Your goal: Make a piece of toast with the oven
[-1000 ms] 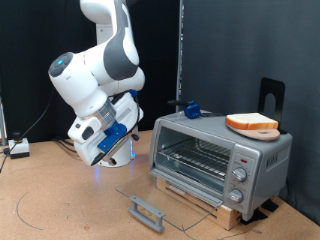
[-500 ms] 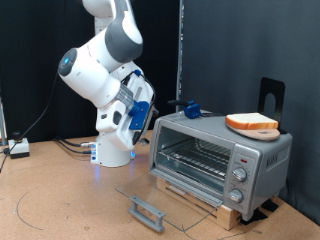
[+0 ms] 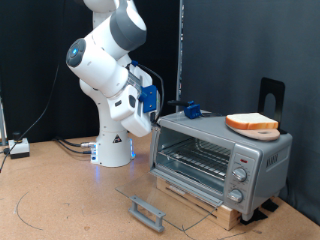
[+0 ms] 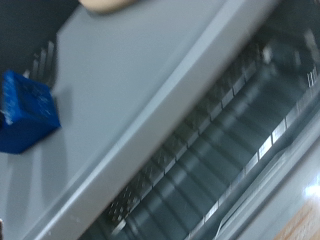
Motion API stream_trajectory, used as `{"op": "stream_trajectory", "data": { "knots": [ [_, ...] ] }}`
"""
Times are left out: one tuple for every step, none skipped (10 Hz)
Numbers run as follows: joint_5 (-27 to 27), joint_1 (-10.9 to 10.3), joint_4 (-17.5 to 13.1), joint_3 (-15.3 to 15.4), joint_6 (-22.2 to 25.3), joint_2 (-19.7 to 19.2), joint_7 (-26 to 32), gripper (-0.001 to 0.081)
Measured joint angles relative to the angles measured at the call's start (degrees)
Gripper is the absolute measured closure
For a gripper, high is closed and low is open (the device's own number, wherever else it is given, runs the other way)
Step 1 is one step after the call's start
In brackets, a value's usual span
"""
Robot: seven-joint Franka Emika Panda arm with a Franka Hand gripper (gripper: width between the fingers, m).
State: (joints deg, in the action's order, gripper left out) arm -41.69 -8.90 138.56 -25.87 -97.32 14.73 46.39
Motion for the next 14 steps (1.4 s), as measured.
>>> {"op": "stream_trajectory", "data": {
  "knots": [
    [-2.01, -0.54, 0.09, 0.01, 1.29, 1.69, 5.25, -0.0003],
    [-3.01, -0.79, 0.16, 0.01, 3.39, 3.34, 9.20, -0.0003],
    [-3.05, -0.92, 0.22, 0.16, 5.33, 5.05, 11.85, -0.0003],
    [-2.13, -0.95, 0.40, 0.65, 6.53, 6.92, 13.36, -0.0003],
    [-0.74, -0.93, 0.83, 1.49, 6.80, 9.06, 13.64, -0.0003],
    [0.52, -0.83, 1.58, 2.59, 6.34, 11.43, 13.64, -0.0003],
    [1.86, -0.66, 2.61, 3.89, 4.95, 14.12, 13.62, -0.0003],
    [3.44, -0.42, 3.76, 5.31, 3.50, 16.94, 13.59, -0.0003],
    [5.10, -0.15, 4.76, 6.59, 2.29, 19.52, 13.56, -0.0003],
    [6.73, 0.14, 5.52, 7.91, 1.62, 22.09, 13.52, -0.0003],
    [7.99, 0.45, 6.07, 9.06, 1.52, 24.59, 12.92, -0.0003],
    [8.81, 0.81, 6.38, 10.11, 2.02, 26.85, 11.22, -0.0003],
    [9.09, 1.06, 6.45, 10.88, 3.47, 28.88, 8.85, -0.0003],
    [8.81, 1.30, 6.46, 11.10, 5.78, 30.34, 5.09, -0.0003]
  ]
}}
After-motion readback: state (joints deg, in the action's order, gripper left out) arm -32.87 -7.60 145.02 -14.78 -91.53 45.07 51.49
